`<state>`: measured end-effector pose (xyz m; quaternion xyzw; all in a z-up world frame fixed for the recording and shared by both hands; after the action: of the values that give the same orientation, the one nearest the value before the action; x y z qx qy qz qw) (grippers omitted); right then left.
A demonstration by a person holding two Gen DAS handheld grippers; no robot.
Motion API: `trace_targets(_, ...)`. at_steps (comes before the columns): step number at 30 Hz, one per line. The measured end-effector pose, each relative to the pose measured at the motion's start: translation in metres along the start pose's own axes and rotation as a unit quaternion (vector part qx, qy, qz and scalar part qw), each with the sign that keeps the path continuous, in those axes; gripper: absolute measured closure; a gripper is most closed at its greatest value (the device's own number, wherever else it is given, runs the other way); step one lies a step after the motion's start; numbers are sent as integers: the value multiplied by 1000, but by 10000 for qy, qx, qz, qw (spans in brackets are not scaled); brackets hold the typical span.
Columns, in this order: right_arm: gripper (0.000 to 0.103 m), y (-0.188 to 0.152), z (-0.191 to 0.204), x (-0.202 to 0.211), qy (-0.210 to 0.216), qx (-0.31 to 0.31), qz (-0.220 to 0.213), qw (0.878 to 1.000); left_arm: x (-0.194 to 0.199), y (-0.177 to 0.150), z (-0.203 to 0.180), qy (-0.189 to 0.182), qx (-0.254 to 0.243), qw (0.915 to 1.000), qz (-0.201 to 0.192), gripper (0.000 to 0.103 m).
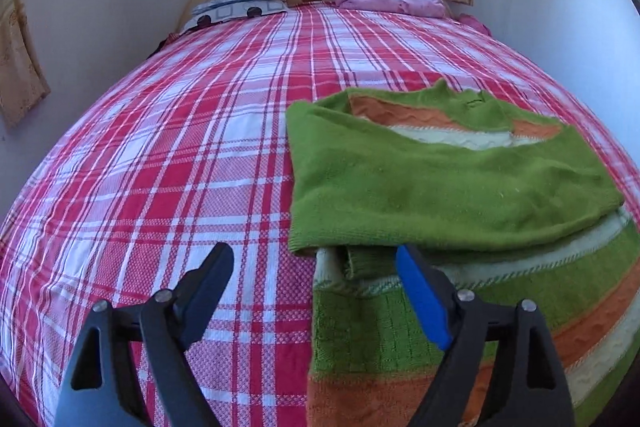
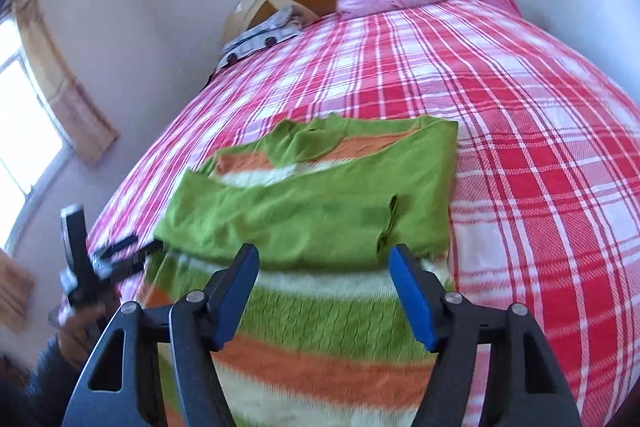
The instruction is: Fold small clothes
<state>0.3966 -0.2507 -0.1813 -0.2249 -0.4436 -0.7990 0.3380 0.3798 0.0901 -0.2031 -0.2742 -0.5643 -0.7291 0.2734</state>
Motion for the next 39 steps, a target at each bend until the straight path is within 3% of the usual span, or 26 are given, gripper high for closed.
trace_targets(3, 52, 7, -10, -15, -173, -115, 79, 9998, -12, -12, 9, 107, 98, 9996, 257, 9)
trace_targets(7, 52, 11, -23, -44, -491, -221, 197, 9984, -24, -22, 28, 19, 661, 9962, 559, 5)
trace_targets(11, 52, -1, -23, -74, -519, -319, 607, 9963, -24, -28, 30, 17, 831, 9948, 585, 1)
trace_targets(12, 62, -5, -21, -78, -473, -312, 679, 9961, -23, -29, 29, 38, 810, 9949, 592, 0)
trace_targets(13, 91, -7, -18, -80, -471, -238, 682, 9963, -23, -29, 28, 49, 805, 9950, 588, 0)
trace_targets(16, 97, -2, -15, -72, -358, -237, 544, 9976, -23, -31, 29, 20, 841, 9947, 592, 0)
trace_targets(22, 97, 24, -11, -38, -559, 55, -91, 9984, -24, -31, 32, -30, 902, 9940, 618, 0)
trace_targets(27, 96, 2, -34, -63, -1195, 539, 338, 9908, -16, -31, 34, -58, 1011, 9936, 505, 0)
trace_targets(30, 73, 0, -37, -48, -1440, 724, 36, 9869, 11, -33, 47, 1, 1342, 9908, 149, 0)
trace_targets(33, 52, 8, -26, -25, -1517, 919, -389, 9834, 36, -19, 54, 425, 1191, 9915, -312, 0)
trace_targets(35, 52, 13, -2, -22, -1403, 1296, -596, 9798, 40, -1, 49, 425, 1041, 9926, -467, 0)
trace_targets(37, 52, 10, 25, -41, -1030, 1535, -222, 9825, 25, 13, 39, 314, 904, 9949, -325, 0)
trace_targets(39, 52, 5, 33, -67, -615, 1213, 309, 9902, 8, 15, 32, 341, 812, 9960, -118, 0)
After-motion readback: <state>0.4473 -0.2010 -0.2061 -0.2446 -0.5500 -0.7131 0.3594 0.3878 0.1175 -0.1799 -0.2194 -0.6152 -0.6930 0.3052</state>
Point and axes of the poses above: each gripper's, at about its wrist camera, not at the fingertips, and x roughly against the way its jaws point, z to its left, y to its top, the point moved 8 cm from there along -x, roughly the way its jaws point, and after that the axes turned 12 degrees about -x, right-handed, at the moved point
